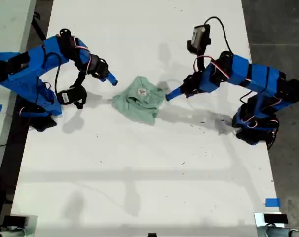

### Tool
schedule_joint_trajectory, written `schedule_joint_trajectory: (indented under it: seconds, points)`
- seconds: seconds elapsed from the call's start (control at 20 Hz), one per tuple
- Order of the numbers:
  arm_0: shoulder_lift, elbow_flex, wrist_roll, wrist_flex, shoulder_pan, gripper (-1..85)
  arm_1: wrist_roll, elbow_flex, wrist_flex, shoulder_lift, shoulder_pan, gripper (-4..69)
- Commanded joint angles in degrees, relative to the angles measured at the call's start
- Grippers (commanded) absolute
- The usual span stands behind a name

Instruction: Fold tshirt

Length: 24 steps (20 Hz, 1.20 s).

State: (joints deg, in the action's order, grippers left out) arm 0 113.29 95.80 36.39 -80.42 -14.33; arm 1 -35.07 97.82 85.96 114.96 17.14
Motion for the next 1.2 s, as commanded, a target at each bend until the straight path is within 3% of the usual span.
schedule_joint_trajectory:
  seconds: [0.0,0.25,0.45,0.6,0.65,0.75,0.9,1.05,1.1,1.15]
  points:
    - [17.40,18.28,-5.98,7.12,3.34,10.7,6.15,10.28,-5.10,11.69,-3.78,33.3]
    - [35.42,41.92,-15.29,13.36,6.59,5.5,17.67,35.68,-14.06,35.42,-6.94,28.9]
    - [57.13,59.68,-19.78,13.45,5.98,3.3,24.79,55.28,-17.14,60.03,-9.49,16.4]
    - [68.82,68.38,-20.48,11.25,4.92,3.0,29.71,68.12,-13.80,78.05,-11.69,-0.1]
    - [73.48,71.89,-20.65,11.25,4.92,2.8,31.55,70.66,-13.80,77.87,-12.13,-1.4]
    - [76.46,76.55,-22.06,11.34,5.27,2.7,32.87,73.65,-14.06,77.43,-12.57,-1.6]
    - [77.34,76.90,-21.97,4.66,3.25,3.3,30.23,73.65,-14.15,77.61,-10.81,-0.1]
    - [77.34,77.08,-21.71,0.18,6.42,4.3,40.69,74.27,-15.56,77.87,-11.60,3.1]
    - [77.43,77.08,-21.71,0.09,8.53,4.9,35.95,74.27,-15.56,77.87,-11.16,3.2]
    - [77.43,76.99,-21.71,0.09,10.46,4.9,25.40,74.27,-15.47,77.87,-11.07,3.2]
